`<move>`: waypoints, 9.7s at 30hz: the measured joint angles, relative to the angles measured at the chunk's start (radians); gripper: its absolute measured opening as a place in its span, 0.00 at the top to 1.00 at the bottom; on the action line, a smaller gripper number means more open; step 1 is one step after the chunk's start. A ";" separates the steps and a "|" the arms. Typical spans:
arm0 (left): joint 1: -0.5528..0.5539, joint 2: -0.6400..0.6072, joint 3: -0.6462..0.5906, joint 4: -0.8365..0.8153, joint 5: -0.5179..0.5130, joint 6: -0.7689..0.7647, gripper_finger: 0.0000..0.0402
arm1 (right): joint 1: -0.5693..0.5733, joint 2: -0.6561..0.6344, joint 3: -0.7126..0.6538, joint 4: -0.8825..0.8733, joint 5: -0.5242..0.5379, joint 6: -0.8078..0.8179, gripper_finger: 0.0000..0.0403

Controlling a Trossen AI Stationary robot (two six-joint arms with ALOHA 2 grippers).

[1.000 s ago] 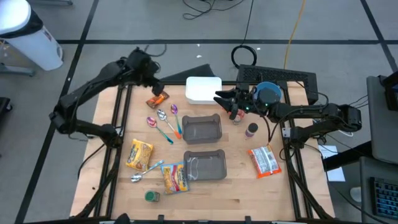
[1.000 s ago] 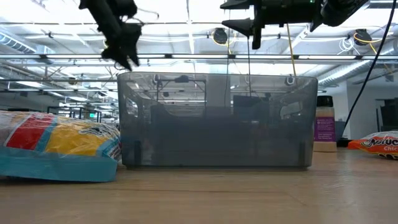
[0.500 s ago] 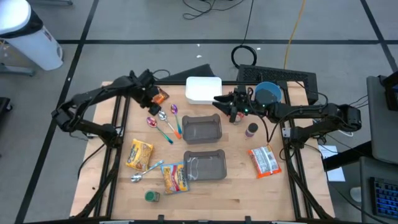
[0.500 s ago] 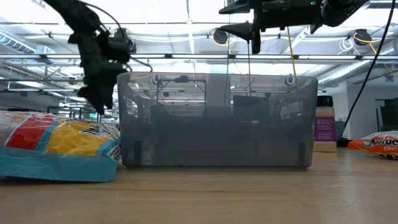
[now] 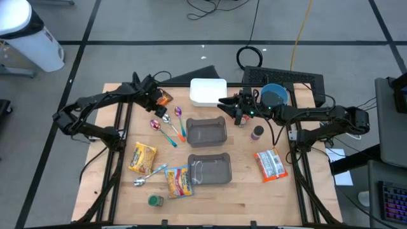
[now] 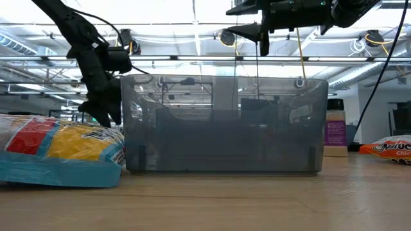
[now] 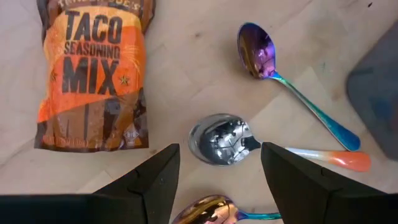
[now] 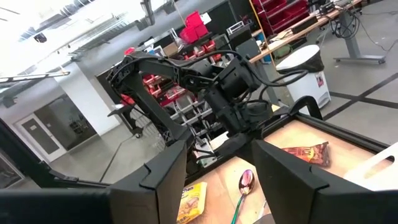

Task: Pick & Place Food Item
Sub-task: Put the orange spoon into the white bin

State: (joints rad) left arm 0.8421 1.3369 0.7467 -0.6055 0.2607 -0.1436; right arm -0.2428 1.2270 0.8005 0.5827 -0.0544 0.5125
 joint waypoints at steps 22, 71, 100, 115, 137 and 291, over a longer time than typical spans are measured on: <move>0.035 0.171 -0.034 0.088 0.053 0.010 0.42 | 0.000 0.000 0.000 -0.001 0.000 0.000 0.57; 0.035 0.126 0.038 0.078 0.213 0.060 0.99 | 0.000 0.000 0.000 -0.042 0.000 0.018 0.59; -0.141 -0.124 0.718 -0.219 -0.020 0.194 0.98 | -0.099 0.164 0.605 -0.642 -0.223 -0.244 0.59; -0.321 -0.081 0.718 -0.075 -0.139 0.167 0.98 | -0.131 0.457 0.726 -0.573 -0.423 -0.101 0.59; -0.373 -0.077 0.718 -0.028 -0.167 0.157 0.98 | -0.130 0.491 0.726 -0.560 -0.472 -0.067 0.73; -0.223 -0.240 0.300 0.337 0.261 -0.154 0.48 | -0.317 0.903 0.934 -1.087 -0.072 -0.814 1.00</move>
State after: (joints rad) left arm 0.6193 1.0969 1.0462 -0.2687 0.5220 -0.2974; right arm -0.5598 2.1296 1.7344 -0.5044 -0.1268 -0.3013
